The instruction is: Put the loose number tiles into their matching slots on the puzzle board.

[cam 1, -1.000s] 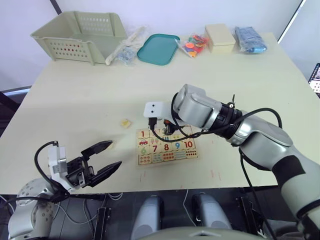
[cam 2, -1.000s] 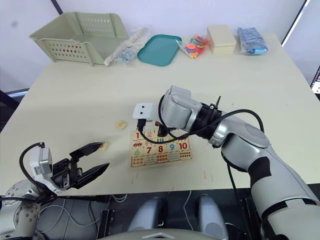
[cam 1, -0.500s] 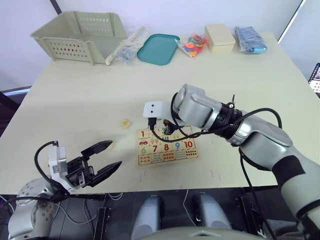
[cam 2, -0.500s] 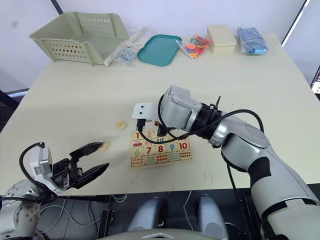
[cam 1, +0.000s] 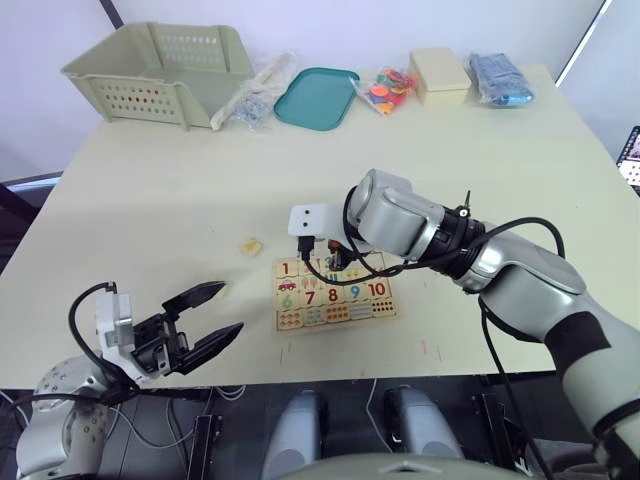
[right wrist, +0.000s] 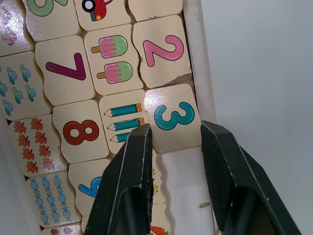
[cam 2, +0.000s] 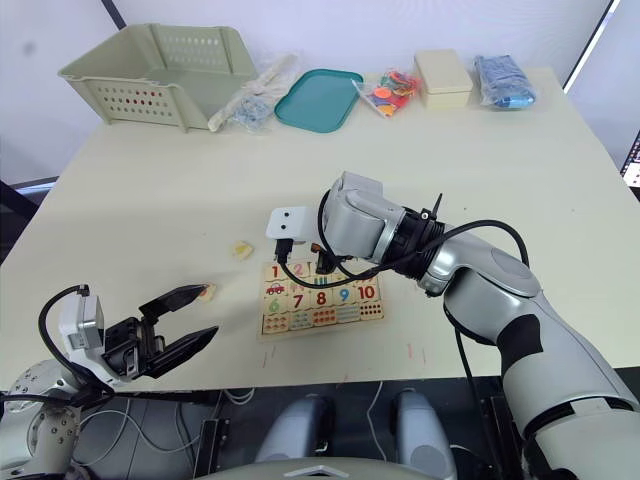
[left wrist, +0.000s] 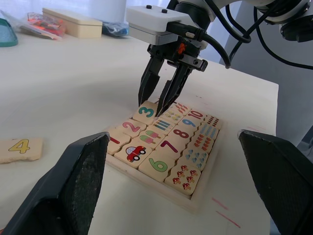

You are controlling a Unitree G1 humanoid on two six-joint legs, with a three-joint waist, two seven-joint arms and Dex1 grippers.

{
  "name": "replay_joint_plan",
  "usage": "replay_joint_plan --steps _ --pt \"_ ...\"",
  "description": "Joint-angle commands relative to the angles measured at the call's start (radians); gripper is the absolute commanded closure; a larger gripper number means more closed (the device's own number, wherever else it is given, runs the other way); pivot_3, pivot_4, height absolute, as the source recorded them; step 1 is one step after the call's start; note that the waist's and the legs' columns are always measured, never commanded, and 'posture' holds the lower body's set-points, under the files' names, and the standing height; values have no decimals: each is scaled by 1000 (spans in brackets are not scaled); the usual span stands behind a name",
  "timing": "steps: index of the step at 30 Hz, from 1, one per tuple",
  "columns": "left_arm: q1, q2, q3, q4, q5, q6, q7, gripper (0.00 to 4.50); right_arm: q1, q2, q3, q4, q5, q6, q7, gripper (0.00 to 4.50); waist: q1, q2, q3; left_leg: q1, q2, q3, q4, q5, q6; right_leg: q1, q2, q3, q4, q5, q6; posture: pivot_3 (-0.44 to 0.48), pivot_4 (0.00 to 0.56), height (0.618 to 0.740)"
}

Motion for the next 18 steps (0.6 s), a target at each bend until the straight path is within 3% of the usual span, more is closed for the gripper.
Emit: replay_joint_plan --steps 1,16,18 --pt "0 12 17 -17 -13 -3 -3 0 -5 3 -31 -25 -7 -6 2 3603 0 0 0 0 0 0 0 0 0 0 0 0 0 0 0 0 150 740" --pt "-3 11 15 -18 -12 -1 0 0 -5 2 -35 -23 -9 -10 4 3603 0 0 0 0 0 0 0 0 0 0 0 0 0 0 0 0 150 740" --pt "-4 11 14 -19 -12 -1 1 0 -5 2 -36 -23 -9 -10 5 2594 0 0 0 0 0 0 0 0 0 0 0 0 0 0 0 0 150 740"
